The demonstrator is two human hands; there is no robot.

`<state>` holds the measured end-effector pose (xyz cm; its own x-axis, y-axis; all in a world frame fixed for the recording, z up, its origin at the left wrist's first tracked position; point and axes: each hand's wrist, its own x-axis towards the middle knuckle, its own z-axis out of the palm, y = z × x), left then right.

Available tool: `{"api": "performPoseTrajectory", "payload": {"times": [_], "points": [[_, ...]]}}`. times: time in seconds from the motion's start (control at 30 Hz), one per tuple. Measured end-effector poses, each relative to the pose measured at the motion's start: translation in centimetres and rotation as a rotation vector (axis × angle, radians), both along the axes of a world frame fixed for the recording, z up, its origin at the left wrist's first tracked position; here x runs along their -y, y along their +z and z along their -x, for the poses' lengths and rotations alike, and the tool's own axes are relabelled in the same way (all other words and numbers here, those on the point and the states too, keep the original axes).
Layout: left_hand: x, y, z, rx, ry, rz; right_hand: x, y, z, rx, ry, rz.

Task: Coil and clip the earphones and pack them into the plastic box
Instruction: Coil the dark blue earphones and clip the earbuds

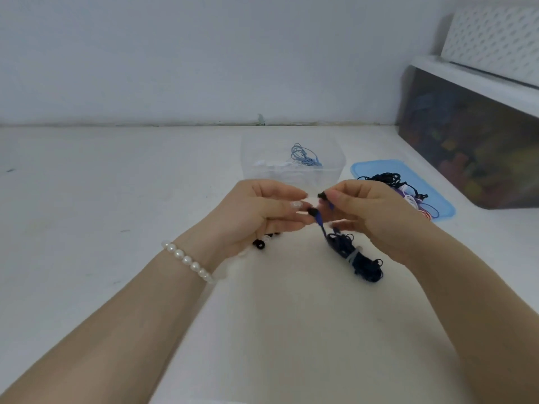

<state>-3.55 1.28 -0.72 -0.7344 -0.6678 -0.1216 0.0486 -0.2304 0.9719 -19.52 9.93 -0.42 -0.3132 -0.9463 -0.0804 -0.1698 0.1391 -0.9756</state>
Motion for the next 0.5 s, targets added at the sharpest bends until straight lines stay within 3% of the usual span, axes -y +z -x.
{"api": "performPoseTrajectory", "payload": {"times": [0.1,0.23,0.33,0.5], "points": [[1.0,0.5,-0.8,-0.012,0.068,0.045,-0.1,0.5,0.2,0.218,-0.058,0.035],[2.2,0.9,-1.7,-0.008,0.162,0.080,-0.4,0.9,0.6,0.304,-0.058,0.079],[3.2,0.7,-2.1,0.090,0.244,0.193,-0.4,0.9,0.7,0.227,-0.083,0.066],[2.9,-1.0,-1.2,0.437,0.252,0.636,0.0,0.0,0.4,-0.124,-0.086,0.055]]}}
